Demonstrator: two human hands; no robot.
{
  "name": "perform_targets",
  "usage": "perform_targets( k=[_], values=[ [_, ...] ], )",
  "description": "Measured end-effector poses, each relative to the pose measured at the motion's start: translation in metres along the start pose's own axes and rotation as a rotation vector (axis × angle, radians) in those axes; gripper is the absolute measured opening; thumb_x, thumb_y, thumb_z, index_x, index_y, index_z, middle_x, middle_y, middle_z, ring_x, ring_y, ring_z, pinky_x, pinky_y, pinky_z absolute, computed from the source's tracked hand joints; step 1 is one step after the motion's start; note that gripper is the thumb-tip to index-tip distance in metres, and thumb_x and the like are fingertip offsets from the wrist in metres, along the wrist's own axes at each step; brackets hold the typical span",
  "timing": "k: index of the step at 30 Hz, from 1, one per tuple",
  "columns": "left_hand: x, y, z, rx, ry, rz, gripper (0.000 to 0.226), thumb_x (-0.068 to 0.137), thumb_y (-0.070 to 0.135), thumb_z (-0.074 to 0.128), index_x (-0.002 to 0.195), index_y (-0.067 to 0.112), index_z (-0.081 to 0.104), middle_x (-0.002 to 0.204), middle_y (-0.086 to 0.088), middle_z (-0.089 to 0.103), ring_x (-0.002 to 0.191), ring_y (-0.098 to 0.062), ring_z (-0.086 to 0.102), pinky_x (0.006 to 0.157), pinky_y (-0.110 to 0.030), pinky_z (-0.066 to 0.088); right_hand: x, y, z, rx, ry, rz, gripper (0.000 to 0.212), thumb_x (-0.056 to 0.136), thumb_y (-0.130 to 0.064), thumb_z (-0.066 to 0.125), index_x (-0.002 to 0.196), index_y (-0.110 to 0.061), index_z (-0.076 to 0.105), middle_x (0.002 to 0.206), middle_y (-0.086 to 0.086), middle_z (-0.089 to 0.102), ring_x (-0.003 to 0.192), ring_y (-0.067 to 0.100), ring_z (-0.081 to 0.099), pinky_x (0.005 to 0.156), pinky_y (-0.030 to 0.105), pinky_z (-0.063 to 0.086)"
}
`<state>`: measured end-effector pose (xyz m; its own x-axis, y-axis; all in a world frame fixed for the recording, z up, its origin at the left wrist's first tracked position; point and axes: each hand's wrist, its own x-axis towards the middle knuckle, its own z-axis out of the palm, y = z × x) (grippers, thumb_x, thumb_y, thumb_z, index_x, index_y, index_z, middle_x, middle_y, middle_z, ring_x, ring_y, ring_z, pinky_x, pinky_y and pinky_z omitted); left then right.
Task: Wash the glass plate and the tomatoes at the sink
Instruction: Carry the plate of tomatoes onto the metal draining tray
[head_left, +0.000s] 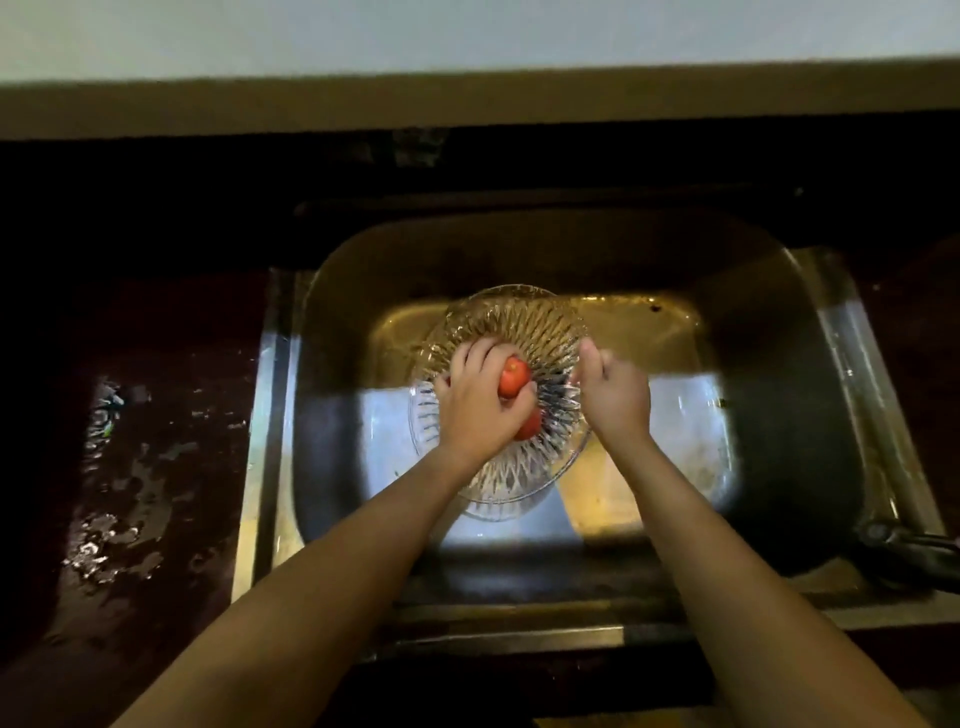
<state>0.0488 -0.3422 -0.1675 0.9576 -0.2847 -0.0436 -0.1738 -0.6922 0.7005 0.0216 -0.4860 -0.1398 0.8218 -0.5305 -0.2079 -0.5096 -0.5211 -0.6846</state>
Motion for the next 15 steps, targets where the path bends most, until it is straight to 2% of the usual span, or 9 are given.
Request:
perform_targets(
  k=[3, 5, 7, 10, 13, 15],
  values=[
    [0.0, 0.014, -0.007, -0.091, 0.047, -0.046, 0.04, 0.074, 0.049, 0.05, 0.112, 0.037, 0.049, 0.133, 0.007, 0.045, 0.132, -0.017, 0.029, 0.104, -0.047, 0.021, 0.004, -0.025, -0.02, -0.06, 0.018, -0.097, 0.05, 0.098, -0.037, 0.035, 0.066, -0.007, 0.06, 0.066, 0.012, 0.061, 0.066, 0.029, 0.056, 0.061, 0.036, 0.041],
    [0.002, 0.024, -0.014, -0.138, 0.097, -0.078, 0.045, 0.075, 0.05, 0.049, 0.117, 0.034, 0.049, 0.137, 0.004, 0.043, 0.134, -0.018, 0.027, 0.107, -0.046, 0.018, 0.003, -0.043, -0.034, -0.074, 0.061, -0.162, 0.047, 0.098, -0.034, 0.038, 0.054, -0.017, 0.045, 0.052, 0.001, 0.046, 0.054, 0.022, 0.046, 0.055, 0.03, 0.033],
    [0.004, 0.033, -0.022, -0.192, 0.124, -0.103, 0.046, 0.076, 0.049, 0.05, 0.119, 0.034, 0.049, 0.138, 0.004, 0.042, 0.135, -0.019, 0.026, 0.11, -0.048, 0.017, 0.0, -0.061, -0.045, -0.13, 0.1, -0.209, 0.046, 0.098, -0.032, 0.039, 0.054, -0.018, 0.041, 0.05, -0.003, 0.038, 0.051, 0.019, 0.041, 0.056, 0.029, 0.027],
    [0.005, 0.044, -0.036, -0.278, 0.132, -0.1, 0.042, 0.077, 0.045, 0.053, 0.118, 0.037, 0.048, 0.137, 0.006, 0.041, 0.134, -0.018, 0.029, 0.11, -0.051, 0.021, -0.005, -0.084, -0.057, -0.246, 0.149, -0.255, 0.043, 0.099, -0.034, 0.036, 0.065, -0.011, 0.049, 0.056, 0.003, 0.046, 0.061, 0.028, 0.05, 0.058, 0.032, 0.028],
    [0.006, 0.056, -0.048, -0.335, 0.152, -0.09, 0.039, 0.077, 0.042, 0.052, 0.115, 0.035, 0.05, 0.133, 0.006, 0.045, 0.131, -0.016, 0.031, 0.108, -0.05, 0.024, -0.013, -0.103, -0.068, -0.313, 0.214, -0.268, 0.047, 0.098, -0.038, 0.034, 0.079, -0.004, 0.06, 0.076, 0.019, 0.064, 0.076, 0.038, 0.061, 0.066, 0.042, 0.044],
    [0.006, 0.064, -0.054, -0.379, 0.162, -0.103, 0.039, 0.076, 0.041, 0.052, 0.114, 0.033, 0.051, 0.131, 0.005, 0.045, 0.129, -0.015, 0.032, 0.108, -0.047, 0.023, -0.018, -0.113, -0.074, -0.334, 0.241, -0.281, 0.048, 0.098, -0.039, 0.033, 0.083, -0.003, 0.062, 0.079, 0.019, 0.065, 0.079, 0.04, 0.062, 0.07, 0.044, 0.047]
  ],
)
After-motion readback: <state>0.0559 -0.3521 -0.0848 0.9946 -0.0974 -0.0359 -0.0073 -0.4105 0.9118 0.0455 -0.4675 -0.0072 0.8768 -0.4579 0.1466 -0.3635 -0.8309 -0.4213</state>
